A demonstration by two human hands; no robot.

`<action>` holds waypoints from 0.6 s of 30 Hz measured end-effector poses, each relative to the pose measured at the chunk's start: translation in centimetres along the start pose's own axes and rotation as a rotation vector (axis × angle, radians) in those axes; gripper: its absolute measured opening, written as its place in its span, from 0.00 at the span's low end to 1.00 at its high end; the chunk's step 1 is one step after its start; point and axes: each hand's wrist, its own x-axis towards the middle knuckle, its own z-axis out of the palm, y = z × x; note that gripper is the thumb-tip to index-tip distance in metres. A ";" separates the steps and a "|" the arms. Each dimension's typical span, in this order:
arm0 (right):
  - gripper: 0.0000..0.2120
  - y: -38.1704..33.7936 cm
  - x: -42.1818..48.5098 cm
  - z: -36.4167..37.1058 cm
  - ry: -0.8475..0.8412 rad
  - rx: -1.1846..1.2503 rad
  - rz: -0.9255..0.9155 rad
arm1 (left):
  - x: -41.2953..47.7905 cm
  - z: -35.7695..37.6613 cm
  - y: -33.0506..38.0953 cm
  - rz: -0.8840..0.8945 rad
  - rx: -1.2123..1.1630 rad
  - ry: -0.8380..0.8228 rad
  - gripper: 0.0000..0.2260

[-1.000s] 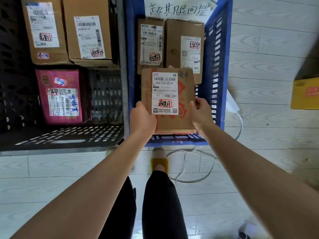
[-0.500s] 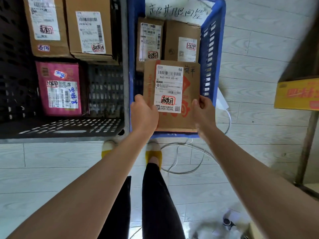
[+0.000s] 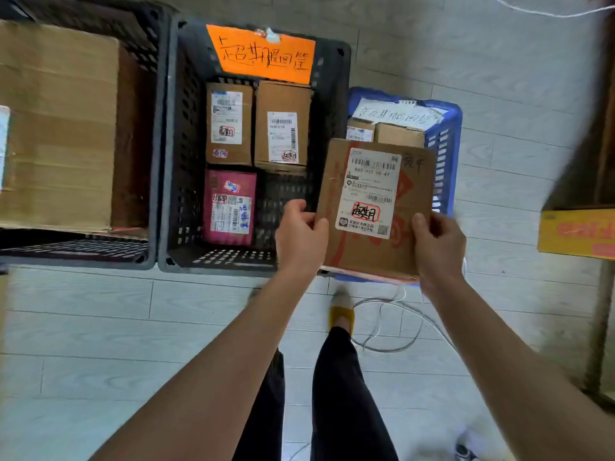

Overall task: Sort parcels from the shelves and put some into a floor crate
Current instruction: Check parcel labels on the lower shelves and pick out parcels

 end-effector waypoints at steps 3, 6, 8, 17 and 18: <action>0.13 -0.3 -2.2 1.8 -0.026 0.015 0.008 | 1.0 -2.7 -0.3 0.032 0.058 0.023 0.11; 0.13 -1.1 -3.5 4.6 -0.106 0.023 0.030 | 2.0 -5.0 -1.2 -0.006 0.083 0.028 0.08; 0.13 -1.3 -3.3 6.8 -0.150 0.003 0.029 | 3.0 -6.3 -1.8 -0.038 0.081 0.059 0.10; 0.13 -0.4 -2.6 11.1 -0.217 -0.012 0.161 | 6.0 -7.3 -3.2 -0.136 -0.044 0.090 0.15; 0.13 -0.4 -2.6 10.9 -0.217 -0.017 0.178 | 5.9 -7.1 -3.1 -0.144 -0.049 0.082 0.15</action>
